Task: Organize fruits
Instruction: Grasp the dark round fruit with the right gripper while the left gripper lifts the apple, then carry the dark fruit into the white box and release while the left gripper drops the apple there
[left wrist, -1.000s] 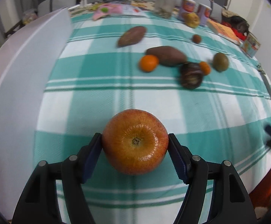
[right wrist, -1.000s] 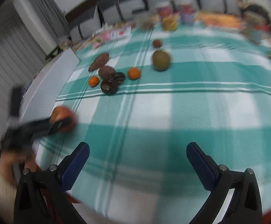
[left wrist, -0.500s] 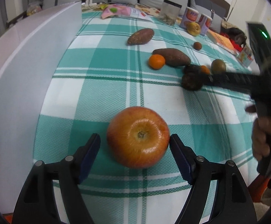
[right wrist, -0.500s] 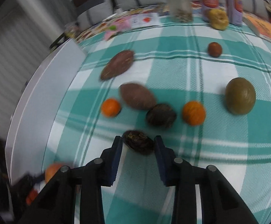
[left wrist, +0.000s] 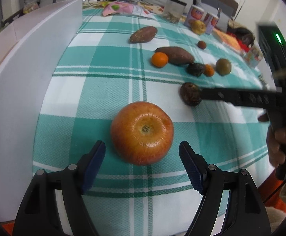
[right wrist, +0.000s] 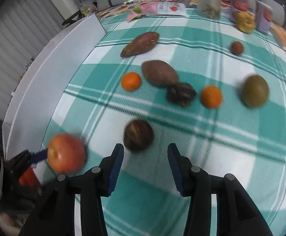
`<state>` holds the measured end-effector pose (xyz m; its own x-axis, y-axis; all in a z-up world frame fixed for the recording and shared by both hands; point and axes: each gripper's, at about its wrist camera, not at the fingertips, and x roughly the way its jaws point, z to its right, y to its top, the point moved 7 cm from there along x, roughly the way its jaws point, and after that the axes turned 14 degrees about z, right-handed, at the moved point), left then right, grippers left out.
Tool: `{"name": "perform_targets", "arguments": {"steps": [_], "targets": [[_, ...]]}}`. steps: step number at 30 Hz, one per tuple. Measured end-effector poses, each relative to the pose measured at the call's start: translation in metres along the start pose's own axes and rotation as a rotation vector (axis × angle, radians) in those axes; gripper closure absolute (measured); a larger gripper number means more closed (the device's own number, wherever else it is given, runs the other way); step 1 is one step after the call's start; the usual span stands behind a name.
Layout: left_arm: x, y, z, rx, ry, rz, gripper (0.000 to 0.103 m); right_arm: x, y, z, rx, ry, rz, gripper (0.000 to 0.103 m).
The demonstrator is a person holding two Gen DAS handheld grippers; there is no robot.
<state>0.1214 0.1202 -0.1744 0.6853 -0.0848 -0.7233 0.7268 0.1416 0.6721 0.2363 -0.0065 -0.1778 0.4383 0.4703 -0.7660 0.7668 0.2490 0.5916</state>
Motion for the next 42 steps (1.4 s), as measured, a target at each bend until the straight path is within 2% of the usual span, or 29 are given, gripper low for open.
{"name": "perform_targets", "arguments": {"steps": [3, 4, 5, 6, 7, 9, 12, 13, 14, 15, 16, 19, 21, 23, 24, 25, 26, 27, 28, 29, 30, 31, 32, 33, 36, 42], "targets": [[0.005, -0.003, 0.0, 0.016, 0.036, -0.014, 0.024, 0.027, 0.005, -0.014, -0.04, -0.022, -0.048, 0.053], [0.007, -0.002, -0.001, 0.019, 0.042, -0.01, 0.027, 0.03, 0.004, -0.016, -0.051, -0.028, -0.061, 0.053], [0.008, -0.002, 0.0, 0.019, 0.027, -0.002, 0.033, 0.035, 0.003, -0.018, -0.074, -0.045, -0.078, 0.058], [0.009, 0.0, 0.0, 0.013, 0.028, 0.013, 0.034, 0.038, 0.003, -0.019, -0.102, -0.072, -0.087, 0.063], [0.009, 0.001, -0.002, 0.01, 0.039, 0.018, 0.034, 0.037, 0.005, -0.019, -0.118, -0.095, -0.084, 0.063], [0.004, 0.005, -0.005, -0.017, 0.033, 0.023, 0.035, 0.028, 0.009, -0.017, -0.068, -0.071, -0.07, 0.063], [-0.029, 0.028, -0.007, -0.087, -0.029, 0.068, 0.037, 0.0, 0.024, -0.02, -0.023, -0.024, -0.022, 0.063], [-0.048, 0.043, -0.01, -0.102, -0.048, 0.106, 0.041, -0.01, 0.033, -0.026, -0.023, -0.001, -0.008, 0.063], [-0.066, 0.057, -0.014, -0.118, -0.063, 0.134, 0.063, -0.022, 0.045, -0.037, -0.028, 0.032, 0.008, 0.063], [-0.082, 0.068, -0.02, -0.131, -0.077, 0.162, 0.09, -0.03, 0.055, -0.047, -0.034, 0.058, 0.021, 0.063], [-0.101, 0.083, -0.031, -0.147, -0.078, 0.191, 0.097, -0.038, 0.066, -0.064, -0.042, 0.096, 0.036, 0.063], [-0.133, 0.113, -0.076, -0.203, -0.023, 0.26, 0.094, -0.052, 0.098, -0.132, -0.084, 0.227, 0.071, 0.063], [-0.13, 0.121, -0.107, -0.231, 0.04, 0.275, 0.097, -0.048, 0.115, -0.18, -0.102, 0.309, 0.086, 0.063], [-0.119, 0.1, -0.118, -0.278, 0.007, 0.193, 0.097, -0.038, 0.123, -0.205, -0.11, 0.321, 0.098, 0.063], [-0.125, 0.087, -0.112, -0.274, -0.006, 0.199, 0.096, -0.034, 0.126, -0.209, -0.112, 0.301, 0.111, 0.063], [-0.133, 0.069, -0.098, -0.24, 0.014, 0.254, 0.074, -0.036, 0.127, -0.208, -0.097, 0.303, 0.126, 0.063], [-0.134, 0.054, -0.085, -0.23, 0.01, 0.296, 0.029, -0.042, 0.123, -0.203, -0.063, 0.339, 0.139, 0.063], [-0.126, 0.04, -0.072, -0.228, -0.004, 0.306, 0.016, -0.045, 0.119, -0.197, -0.045, 0.345, 0.147, 0.063], [-0.11, 0.024, -0.06, -0.237, -0.037, 0.266, 0.019, -0.05, 0.114, -0.185, -0.028, 0.336, 0.158, 0.063], [-0.096, 0.014, -0.053, -0.238, -0.051, 0.215, 0.026, -0.054, 0.113, -0.174, -0.009, 0.329, 0.169, 0.063], [-0.084, 0.005, -0.049, -0.229, -0.035, 0.177, 0.027, -0.062, 0.108, -0.156, 0.013, 0.316, 0.179, 0.063], [-0.076, -0.002, -0.047, -0.216, 0.005, 0.173, 0.024, -0.073, 0.103, -0.147, 0.018, 0.3, 0.183, 0.063], [-0.073, -0.007, -0.045, -0.209, 0.018, 0.173, 0.017, -0.08, 0.098, -0.131, 0.017, 0.271, 0.183, 0.063], [-0.066, -0.011, -0.04, -0.187, 0.014, 0.165, 0.016, -0.084, 0.096, -0.12, 0.015, 0.252, 0.178, 0.063], [-0.05, -0.01, -0.031, -0.124, 0.042, 0.17, 0.014, -0.093, 0.081, -0.088, 0.012, 0.2, 0.156, 0.063], [0.002, 0.007, -0.019, -0.146, 0.069, 0.109, 0.012, -0.094, 0.067, -0.062, 0.057, 0.196, 0.143, 0.063]]}}
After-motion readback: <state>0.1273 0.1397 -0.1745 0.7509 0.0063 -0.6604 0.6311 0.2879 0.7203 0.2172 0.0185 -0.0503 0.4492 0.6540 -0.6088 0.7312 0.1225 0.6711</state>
